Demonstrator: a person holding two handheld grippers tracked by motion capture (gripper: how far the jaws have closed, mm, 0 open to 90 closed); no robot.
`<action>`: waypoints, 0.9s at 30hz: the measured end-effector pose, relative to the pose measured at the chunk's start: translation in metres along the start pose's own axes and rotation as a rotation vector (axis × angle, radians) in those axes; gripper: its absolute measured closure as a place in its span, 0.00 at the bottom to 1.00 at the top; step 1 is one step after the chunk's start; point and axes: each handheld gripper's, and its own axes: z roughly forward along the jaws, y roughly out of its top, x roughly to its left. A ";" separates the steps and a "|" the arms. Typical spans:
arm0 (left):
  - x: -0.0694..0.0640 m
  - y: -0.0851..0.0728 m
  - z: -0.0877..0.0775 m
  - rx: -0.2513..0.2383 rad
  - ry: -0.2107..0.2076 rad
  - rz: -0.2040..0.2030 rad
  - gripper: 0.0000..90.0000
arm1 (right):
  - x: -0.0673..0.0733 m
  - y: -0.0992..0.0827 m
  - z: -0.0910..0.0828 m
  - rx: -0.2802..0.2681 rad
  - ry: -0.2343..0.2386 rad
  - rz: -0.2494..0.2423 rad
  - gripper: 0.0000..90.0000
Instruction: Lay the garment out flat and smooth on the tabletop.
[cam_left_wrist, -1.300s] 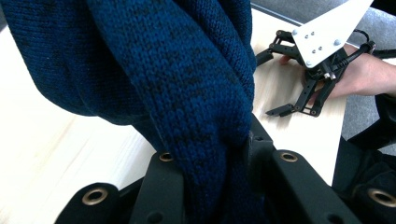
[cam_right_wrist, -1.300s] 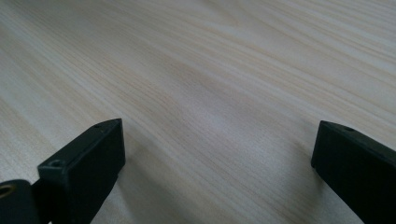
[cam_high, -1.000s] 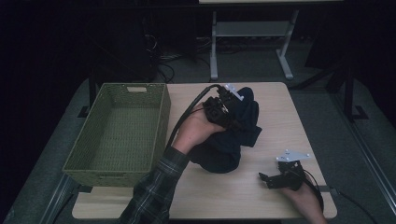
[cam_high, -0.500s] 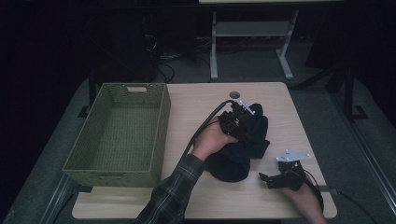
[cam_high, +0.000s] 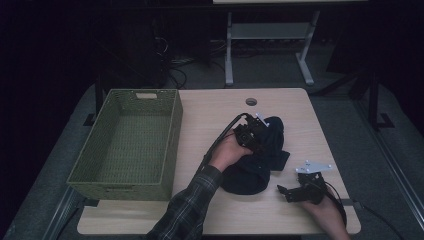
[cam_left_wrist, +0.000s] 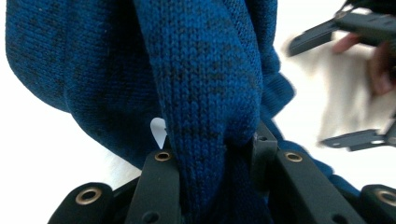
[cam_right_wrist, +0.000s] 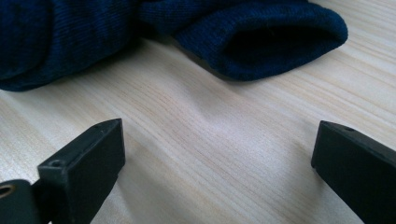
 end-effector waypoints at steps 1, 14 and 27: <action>0.003 -0.002 0.002 0.004 0.004 -0.007 0.79 | 0.000 0.000 0.000 0.000 0.000 0.000 0.03; 0.030 -0.023 0.018 0.027 0.044 -0.088 0.78 | 0.000 0.000 0.000 -0.002 0.000 -0.002 0.03; 0.020 -0.020 -0.015 -0.026 0.127 -0.045 0.44 | 0.000 0.000 0.000 -0.001 0.001 0.002 0.03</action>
